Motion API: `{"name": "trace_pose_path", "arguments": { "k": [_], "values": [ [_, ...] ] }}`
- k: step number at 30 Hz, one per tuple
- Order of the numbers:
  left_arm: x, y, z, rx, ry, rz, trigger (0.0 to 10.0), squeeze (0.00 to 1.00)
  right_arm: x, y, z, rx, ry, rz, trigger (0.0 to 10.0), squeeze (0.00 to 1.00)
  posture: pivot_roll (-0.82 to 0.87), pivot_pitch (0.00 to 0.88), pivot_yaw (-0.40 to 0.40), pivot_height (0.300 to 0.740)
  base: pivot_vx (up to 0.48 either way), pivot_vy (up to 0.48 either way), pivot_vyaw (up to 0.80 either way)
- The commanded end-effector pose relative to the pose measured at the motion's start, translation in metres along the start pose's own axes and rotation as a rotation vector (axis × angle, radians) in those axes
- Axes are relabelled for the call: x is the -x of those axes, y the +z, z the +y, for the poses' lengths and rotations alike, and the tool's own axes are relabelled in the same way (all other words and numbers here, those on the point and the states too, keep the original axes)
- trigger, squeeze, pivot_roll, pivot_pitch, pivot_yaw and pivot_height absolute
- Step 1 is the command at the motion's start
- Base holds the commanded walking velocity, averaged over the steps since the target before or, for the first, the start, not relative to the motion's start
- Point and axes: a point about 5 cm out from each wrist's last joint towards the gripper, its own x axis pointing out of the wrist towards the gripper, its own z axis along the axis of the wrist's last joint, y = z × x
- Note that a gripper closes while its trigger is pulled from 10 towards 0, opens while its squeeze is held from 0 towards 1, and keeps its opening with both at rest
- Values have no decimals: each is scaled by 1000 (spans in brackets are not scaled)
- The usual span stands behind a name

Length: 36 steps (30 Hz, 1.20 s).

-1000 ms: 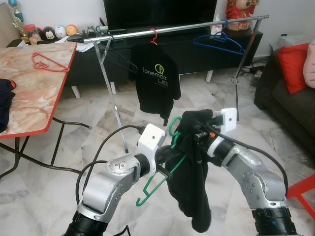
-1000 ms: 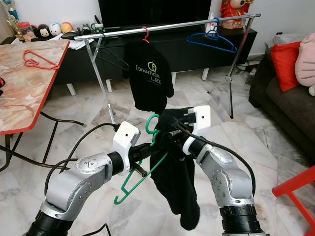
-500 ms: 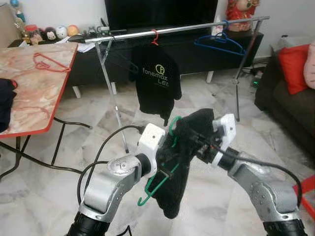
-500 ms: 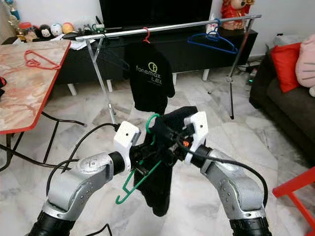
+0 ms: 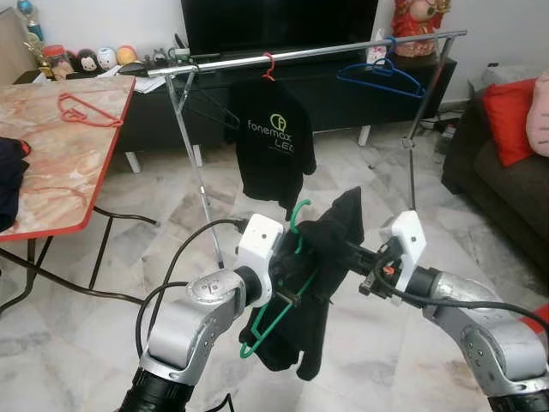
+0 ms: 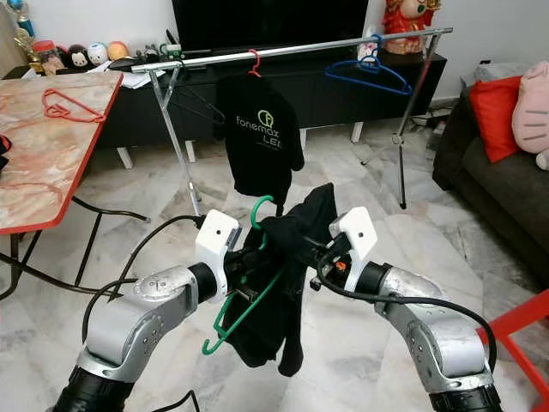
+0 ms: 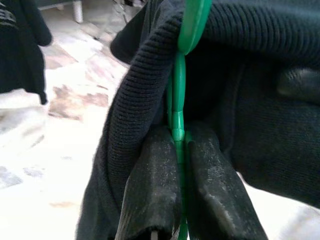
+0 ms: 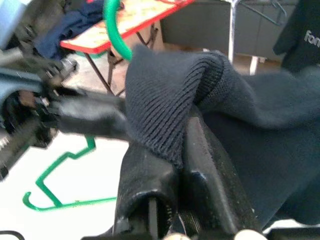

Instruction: Hang hanger

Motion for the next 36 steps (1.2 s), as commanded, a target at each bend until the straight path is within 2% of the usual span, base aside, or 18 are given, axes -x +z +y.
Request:
{"name": "trace_pose_path", "arguments": {
  "k": [1, 3, 4, 5, 20, 22, 27, 32, 35, 36],
  "values": [
    [1, 13, 4, -24, 21, -60, 10000, 0, 4, 3, -5, 14, -23, -10, 10000, 0, -15, 0, -7, 740, 0, 0, 0],
    [1, 13, 4, -24, 21, -60, 10000, 0, 3, 3, -3, 10, -9, -11, 10000, 0, -15, 0, -7, 740, 0, 0, 0],
    [1, 13, 4, -25, 21, -61, 10000, 0, 3, 3, -1, 8, 4, -12, 10000, 718, -15, 0, -7, 740, 0, 0, 0],
    [1, 13, 4, -25, 21, -63, 10000, 0, 2, 2, 0, 10, 13, -10, 10000, 1000, -15, 0, -7, 740, 0, 0, 0],
    [4, 14, 7, -28, 12, -98, 10000, 0, 1, 0, 1, 48, 8, 14, 10000, 1000, -15, 0, -9, 740, 0, 0, 0],
    [9, 11, 8, -87, -34, -66, 10000, 0, 3, 5, -5, 81, -28, 18, 10000, 1000, -20, 0, -9, 740, 0, 0, 0],
    [17, 4, 16, -148, -56, -13, 10000, 0, 10, 17, -17, 113, -73, -4, 10000, 1000, -24, 0, -6, 740, 0, 0, 0],
    [22, -6, 25, -183, -58, 36, 10000, 0, 17, 28, -19, 175, -36, -1, 10000, 1000, -26, 0, -5, 740, 0, 0, 0],
    [28, -11, 23, -217, -131, 57, 10000, 0, 24, 32, -28, 232, -34, 25, 10000, 996, -26, 0, -5, 740, 0, 0, 0],
    [29, -12, 23, -229, -142, 62, 10000, 0, 24, 32, -30, 236, -38, 34, 10000, 443, -29, 0, -6, 740, 0, 0, 0]
  ]
}}
